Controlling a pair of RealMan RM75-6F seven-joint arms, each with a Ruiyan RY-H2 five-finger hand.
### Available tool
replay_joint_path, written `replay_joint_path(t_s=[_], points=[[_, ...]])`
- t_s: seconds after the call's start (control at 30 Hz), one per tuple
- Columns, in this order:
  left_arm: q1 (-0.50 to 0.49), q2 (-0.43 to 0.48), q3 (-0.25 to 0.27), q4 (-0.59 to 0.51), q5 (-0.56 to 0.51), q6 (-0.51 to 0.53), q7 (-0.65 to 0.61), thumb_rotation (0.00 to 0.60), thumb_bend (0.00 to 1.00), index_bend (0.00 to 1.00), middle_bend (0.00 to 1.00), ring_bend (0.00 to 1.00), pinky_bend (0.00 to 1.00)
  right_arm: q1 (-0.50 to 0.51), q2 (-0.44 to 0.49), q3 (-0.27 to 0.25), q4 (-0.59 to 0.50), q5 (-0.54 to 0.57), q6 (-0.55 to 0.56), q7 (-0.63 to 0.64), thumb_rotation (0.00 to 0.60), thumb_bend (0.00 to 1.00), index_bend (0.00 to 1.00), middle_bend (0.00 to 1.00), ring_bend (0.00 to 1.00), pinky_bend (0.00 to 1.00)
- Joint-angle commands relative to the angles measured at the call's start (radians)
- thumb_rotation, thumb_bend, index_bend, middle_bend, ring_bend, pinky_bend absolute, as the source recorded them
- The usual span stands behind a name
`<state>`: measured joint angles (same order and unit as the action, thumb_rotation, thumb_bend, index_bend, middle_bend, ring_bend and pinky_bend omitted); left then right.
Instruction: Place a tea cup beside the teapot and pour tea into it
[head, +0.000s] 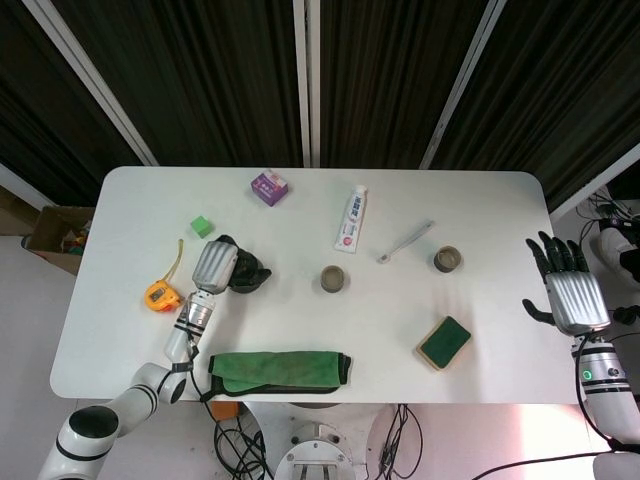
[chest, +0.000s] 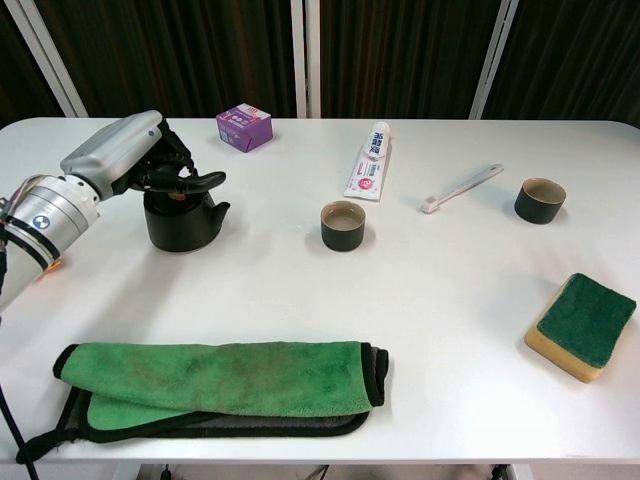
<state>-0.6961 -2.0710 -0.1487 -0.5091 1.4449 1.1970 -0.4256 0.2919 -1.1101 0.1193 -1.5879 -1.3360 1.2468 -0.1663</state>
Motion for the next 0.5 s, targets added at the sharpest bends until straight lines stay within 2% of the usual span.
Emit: replay_joint_path(t_s=[0.03, 0.13, 0.3, 0.5], points=[[-0.002, 0.001, 0.004, 0.003, 0.004, -0.007, -0.001, 0.245, 0.13, 1.00, 0.99, 0.95, 0.40, 0.000, 0.001, 0.000, -0.001, 0.000, 0.000, 0.000, 0.600, 0.19, 0.00, 0.00, 0.00, 0.00], [-0.003, 0.002, 0.013, 0.008, 0.011, -0.011, 0.005, 0.207, 0.13, 1.00, 0.95, 0.91, 0.40, 0.000, 0.002, 0.001, -0.001, 0.002, 0.000, 0.000, 0.600, 0.19, 0.00, 0.00, 0.00, 0.00], [-0.003, 0.003, 0.019, 0.016, 0.019, -0.005, 0.003, 0.183, 0.13, 0.92, 0.89, 0.84, 0.39, 0.001, 0.002, 0.000, 0.000, 0.003, -0.002, 0.001, 0.600, 0.19, 0.00, 0.00, 0.00, 0.00], [-0.005, 0.003, 0.016, 0.023, 0.022, 0.009, -0.001, 0.169, 0.13, 0.86, 0.85, 0.80, 0.38, 0.002, 0.002, 0.000, -0.001, 0.003, -0.003, 0.000, 0.600, 0.19, 0.00, 0.00, 0.00, 0.00]])
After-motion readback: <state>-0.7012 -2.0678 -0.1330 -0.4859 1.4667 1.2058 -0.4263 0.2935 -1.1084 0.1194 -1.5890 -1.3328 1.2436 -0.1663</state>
